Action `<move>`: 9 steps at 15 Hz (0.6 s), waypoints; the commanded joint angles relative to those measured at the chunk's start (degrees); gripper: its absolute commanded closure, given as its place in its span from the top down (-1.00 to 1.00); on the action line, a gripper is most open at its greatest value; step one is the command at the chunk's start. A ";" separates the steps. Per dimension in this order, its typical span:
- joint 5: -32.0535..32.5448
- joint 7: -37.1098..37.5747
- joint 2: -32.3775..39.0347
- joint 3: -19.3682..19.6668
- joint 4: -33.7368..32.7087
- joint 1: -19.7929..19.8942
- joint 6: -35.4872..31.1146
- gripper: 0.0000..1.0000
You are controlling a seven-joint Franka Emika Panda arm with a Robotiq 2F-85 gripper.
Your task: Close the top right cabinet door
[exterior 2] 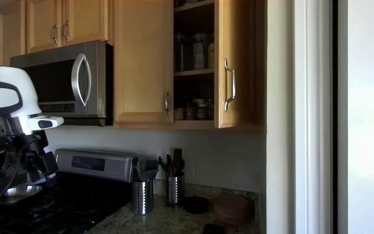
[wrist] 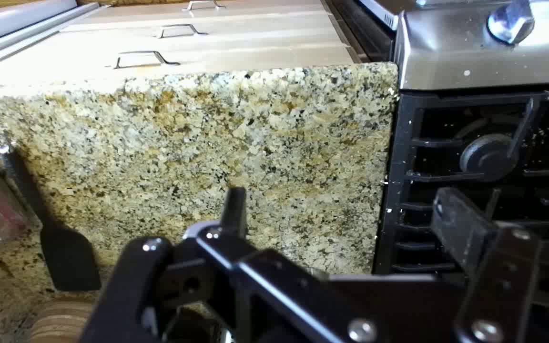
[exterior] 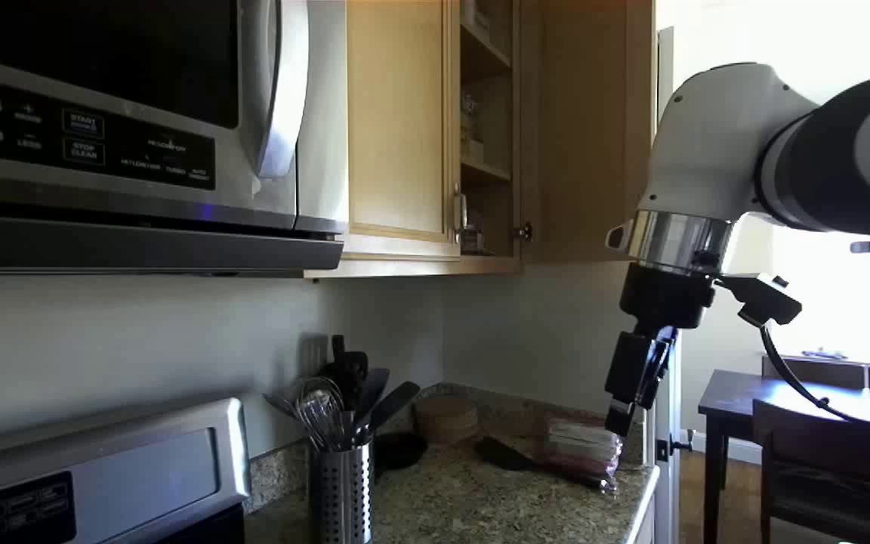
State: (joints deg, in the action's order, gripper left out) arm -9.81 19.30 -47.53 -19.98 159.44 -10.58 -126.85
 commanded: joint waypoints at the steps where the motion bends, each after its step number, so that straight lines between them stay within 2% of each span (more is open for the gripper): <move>1: 0.64 0.44 0.15 0.62 -0.09 -0.58 0.13 1.00; 5: 0.69 0.31 0.36 1.26 -0.09 -0.09 0.24 1.00; 9: -0.06 -1.25 0.45 5.73 -0.11 1.47 0.85 1.00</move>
State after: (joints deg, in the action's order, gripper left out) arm -9.75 19.29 -47.41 -17.94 159.44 -10.22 -126.77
